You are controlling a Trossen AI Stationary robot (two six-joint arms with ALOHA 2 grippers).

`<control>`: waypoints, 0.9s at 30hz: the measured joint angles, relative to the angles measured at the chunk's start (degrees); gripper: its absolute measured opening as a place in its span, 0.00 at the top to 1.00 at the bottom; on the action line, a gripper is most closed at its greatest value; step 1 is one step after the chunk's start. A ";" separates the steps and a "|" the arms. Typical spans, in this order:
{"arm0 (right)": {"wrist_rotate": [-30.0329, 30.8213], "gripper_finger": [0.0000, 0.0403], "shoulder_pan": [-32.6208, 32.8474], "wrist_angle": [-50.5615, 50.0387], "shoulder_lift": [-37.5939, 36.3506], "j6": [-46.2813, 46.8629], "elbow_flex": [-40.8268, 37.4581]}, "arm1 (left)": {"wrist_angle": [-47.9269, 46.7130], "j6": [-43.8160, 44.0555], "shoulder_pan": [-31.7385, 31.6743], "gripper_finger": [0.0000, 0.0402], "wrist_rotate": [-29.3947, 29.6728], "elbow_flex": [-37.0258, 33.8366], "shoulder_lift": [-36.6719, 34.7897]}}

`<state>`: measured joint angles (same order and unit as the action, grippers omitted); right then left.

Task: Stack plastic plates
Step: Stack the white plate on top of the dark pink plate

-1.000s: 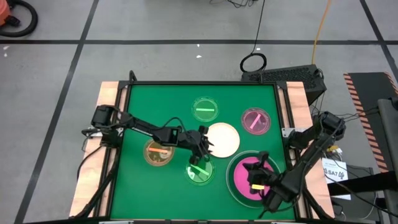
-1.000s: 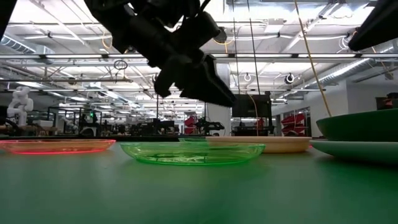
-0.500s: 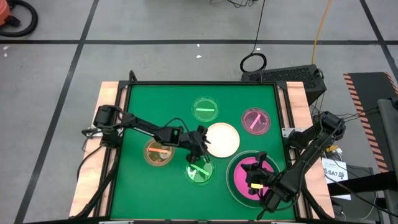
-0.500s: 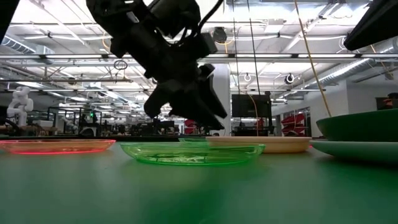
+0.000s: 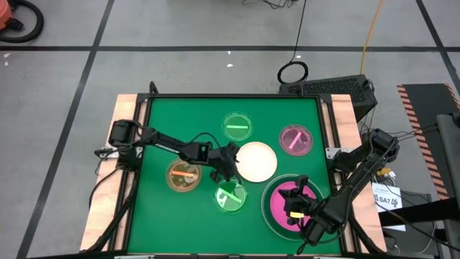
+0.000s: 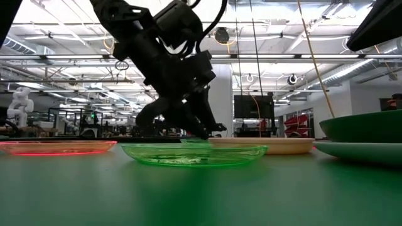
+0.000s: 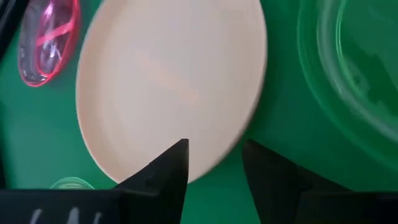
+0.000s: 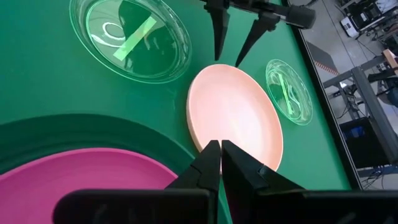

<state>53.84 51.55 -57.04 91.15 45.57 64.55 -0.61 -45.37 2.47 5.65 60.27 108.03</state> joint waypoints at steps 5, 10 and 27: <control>0.00 0.97 0.00 -0.06 0.00 0.00 0.00 | 0.09 -7.09 -0.21 0.61 0.46 0.00 0.53; 0.00 0.97 0.00 -0.17 0.00 -0.21 0.00 | 0.23 -11.46 -0.21 0.61 0.46 0.02 0.50; -0.04 0.97 0.00 -0.06 0.00 -0.20 0.01 | 0.33 -12.87 -0.54 0.81 0.57 0.04 2.65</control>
<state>53.80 51.55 -57.10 91.15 45.36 64.57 -0.27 -58.24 1.93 6.22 60.31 110.68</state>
